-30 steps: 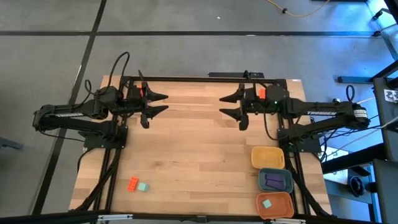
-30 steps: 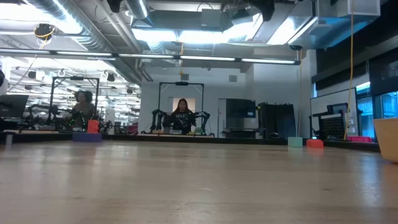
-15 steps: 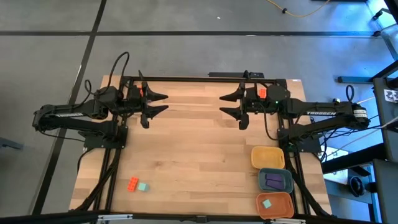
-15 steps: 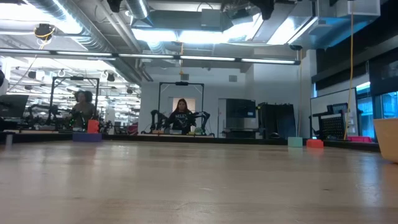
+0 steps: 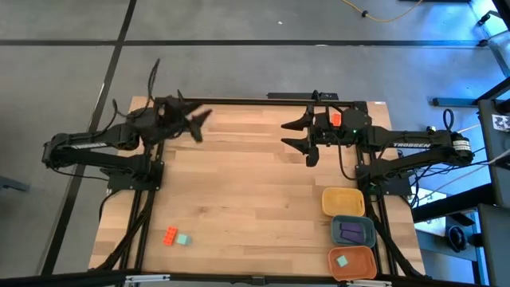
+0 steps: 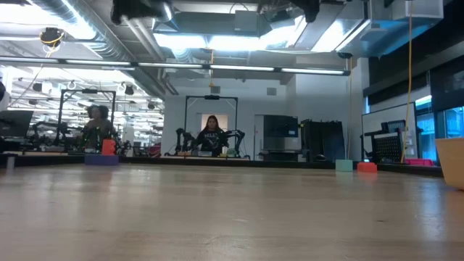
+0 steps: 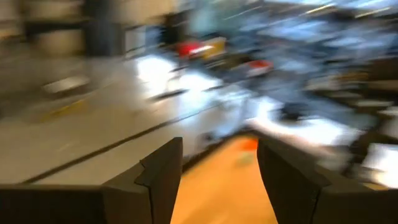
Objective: Sort & place blocks by color
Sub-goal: Put the top left orange game piece into the yellow bin
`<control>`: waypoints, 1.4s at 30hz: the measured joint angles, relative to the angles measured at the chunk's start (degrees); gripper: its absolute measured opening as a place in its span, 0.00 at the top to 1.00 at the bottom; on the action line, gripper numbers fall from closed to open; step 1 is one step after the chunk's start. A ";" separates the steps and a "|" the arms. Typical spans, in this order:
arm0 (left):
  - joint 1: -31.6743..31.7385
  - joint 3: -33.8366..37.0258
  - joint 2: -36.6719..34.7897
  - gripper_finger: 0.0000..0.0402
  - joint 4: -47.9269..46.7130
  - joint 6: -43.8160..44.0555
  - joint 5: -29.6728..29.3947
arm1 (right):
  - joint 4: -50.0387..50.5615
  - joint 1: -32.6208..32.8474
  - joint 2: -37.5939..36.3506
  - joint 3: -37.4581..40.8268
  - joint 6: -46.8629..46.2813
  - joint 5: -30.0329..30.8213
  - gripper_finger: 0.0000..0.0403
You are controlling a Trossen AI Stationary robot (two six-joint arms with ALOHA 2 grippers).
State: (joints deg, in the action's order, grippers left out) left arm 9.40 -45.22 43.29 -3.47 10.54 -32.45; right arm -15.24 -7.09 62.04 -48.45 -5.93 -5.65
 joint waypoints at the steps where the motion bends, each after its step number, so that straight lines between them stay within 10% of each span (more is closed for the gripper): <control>1: 1.24 -1.21 0.56 0.50 -3.60 1.45 -2.78 | 0.18 0.00 0.00 0.00 0.00 0.02 0.44; 9: 19.35 -2.84 5.49 0.50 -24.50 14.43 -2.82 | 0.56 0.00 0.02 0.00 0.00 0.07 0.44; 18: 36.56 3.29 11.32 0.50 -25.57 19.61 0.53 | 1.00 0.00 0.04 0.00 -0.02 2.32 0.44; 42: 41.71 24.97 14.14 0.50 0.52 26.60 -0.25 | 0.97 -0.02 0.04 -0.02 -0.02 3.80 0.44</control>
State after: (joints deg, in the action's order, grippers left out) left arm 51.11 -20.25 57.43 -2.95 37.14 -32.70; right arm -14.26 -7.11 62.08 -48.47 -5.96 -1.85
